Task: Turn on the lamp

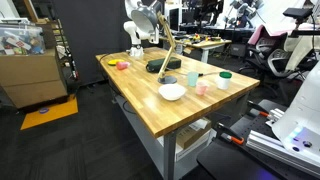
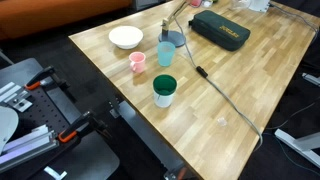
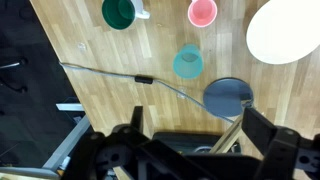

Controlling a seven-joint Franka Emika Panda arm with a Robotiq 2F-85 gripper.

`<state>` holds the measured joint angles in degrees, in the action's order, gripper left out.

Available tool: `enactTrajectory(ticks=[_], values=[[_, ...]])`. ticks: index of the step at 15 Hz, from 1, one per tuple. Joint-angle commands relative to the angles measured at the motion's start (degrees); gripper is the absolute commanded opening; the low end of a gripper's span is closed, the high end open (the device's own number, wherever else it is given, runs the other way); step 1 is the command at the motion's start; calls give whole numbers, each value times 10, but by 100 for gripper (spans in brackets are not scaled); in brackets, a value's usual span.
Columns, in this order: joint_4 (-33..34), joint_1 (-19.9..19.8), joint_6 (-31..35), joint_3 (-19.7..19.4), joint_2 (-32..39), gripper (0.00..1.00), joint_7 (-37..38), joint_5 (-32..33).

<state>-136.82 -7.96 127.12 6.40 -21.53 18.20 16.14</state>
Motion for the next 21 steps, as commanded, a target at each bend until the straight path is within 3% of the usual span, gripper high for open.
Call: enactTrajectory(ticks=[1, 13, 18, 21], values=[[1, 9, -2, -9, 0, 100, 3, 4], [2, 8, -2, -8, 3, 100, 4, 6], [25, -7, -5, 0, 41, 100, 30, 76], [41, -1, 11, -20, 68, 100, 31, 67]])
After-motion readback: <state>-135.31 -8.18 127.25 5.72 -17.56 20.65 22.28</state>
